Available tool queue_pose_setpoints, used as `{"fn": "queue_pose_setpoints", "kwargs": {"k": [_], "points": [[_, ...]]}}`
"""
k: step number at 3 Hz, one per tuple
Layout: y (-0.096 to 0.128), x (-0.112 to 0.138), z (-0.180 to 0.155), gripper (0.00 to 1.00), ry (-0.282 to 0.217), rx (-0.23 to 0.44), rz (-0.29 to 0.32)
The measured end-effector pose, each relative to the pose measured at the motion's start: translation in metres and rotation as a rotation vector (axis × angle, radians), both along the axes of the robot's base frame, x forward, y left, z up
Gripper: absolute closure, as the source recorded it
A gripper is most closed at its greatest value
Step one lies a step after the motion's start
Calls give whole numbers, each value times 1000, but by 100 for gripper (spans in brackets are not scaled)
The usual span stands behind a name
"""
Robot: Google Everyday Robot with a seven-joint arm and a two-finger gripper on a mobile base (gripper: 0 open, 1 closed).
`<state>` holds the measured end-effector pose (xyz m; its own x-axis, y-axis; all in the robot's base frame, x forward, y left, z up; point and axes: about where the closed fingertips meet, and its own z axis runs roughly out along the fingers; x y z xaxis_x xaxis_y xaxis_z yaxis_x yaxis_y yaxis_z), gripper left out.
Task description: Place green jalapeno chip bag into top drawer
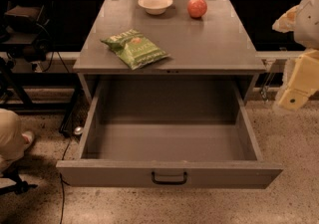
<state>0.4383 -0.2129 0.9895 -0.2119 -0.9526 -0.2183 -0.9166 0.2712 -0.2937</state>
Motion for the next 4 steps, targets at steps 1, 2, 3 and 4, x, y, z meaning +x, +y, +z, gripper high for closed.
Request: {"fn": "queue_pose_setpoints", "kwargs": {"k": [1, 2, 3, 4], "points": [[0, 0, 0, 0, 0, 0, 0], [24, 37, -1, 0, -21, 107, -26], [67, 101, -4, 0, -53, 263, -74], [111, 154, -7, 0, -57, 404, -134]]}}
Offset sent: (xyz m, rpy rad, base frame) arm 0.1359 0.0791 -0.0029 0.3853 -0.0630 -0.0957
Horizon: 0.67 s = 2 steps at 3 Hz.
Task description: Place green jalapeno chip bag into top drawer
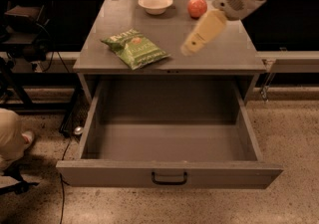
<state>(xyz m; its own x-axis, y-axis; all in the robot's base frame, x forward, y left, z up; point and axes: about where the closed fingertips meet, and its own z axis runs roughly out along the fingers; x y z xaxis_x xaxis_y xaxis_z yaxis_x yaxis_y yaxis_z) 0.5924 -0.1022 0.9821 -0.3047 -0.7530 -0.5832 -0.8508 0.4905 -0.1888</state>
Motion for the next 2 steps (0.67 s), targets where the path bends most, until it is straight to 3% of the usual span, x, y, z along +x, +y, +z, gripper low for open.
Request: {"fn": "queue_pose_setpoints", "kwargs": {"k": [1, 2], "points": [[55, 44, -17, 0, 59, 93, -43], [55, 44, -17, 0, 59, 93, -43]]}}
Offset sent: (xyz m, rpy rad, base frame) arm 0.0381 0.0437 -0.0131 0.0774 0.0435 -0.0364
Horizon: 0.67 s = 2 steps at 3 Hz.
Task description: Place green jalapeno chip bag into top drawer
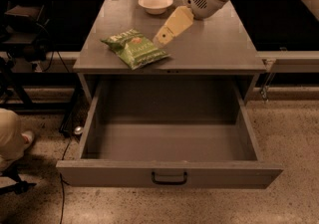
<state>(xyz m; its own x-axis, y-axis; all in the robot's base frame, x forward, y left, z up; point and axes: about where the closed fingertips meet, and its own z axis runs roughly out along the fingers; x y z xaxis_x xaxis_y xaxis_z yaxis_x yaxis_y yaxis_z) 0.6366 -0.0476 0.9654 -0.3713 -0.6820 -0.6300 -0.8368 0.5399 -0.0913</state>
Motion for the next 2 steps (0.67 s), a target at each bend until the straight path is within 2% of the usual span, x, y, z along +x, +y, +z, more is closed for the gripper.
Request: {"fn": "queue_pose_setpoints", "kwargs": {"k": [1, 2], "points": [[8, 8, -12, 0, 4, 30, -27], [29, 36, -40, 0, 5, 70, -63]]}}
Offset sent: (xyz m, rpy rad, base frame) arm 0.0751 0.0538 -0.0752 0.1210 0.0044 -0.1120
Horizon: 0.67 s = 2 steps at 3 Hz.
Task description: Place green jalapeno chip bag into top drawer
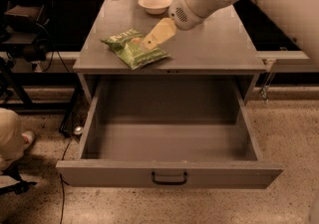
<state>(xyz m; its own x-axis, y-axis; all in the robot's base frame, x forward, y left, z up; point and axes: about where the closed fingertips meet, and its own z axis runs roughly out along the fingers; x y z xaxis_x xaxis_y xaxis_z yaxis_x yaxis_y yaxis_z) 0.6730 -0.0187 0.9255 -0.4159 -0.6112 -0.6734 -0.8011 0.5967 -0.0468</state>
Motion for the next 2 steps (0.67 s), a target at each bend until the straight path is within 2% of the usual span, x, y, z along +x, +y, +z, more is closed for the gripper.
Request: {"fn": "queue_pose_setpoints", "kwargs": {"k": [2], "points": [[45, 53, -48, 0, 22, 40, -20]]}}
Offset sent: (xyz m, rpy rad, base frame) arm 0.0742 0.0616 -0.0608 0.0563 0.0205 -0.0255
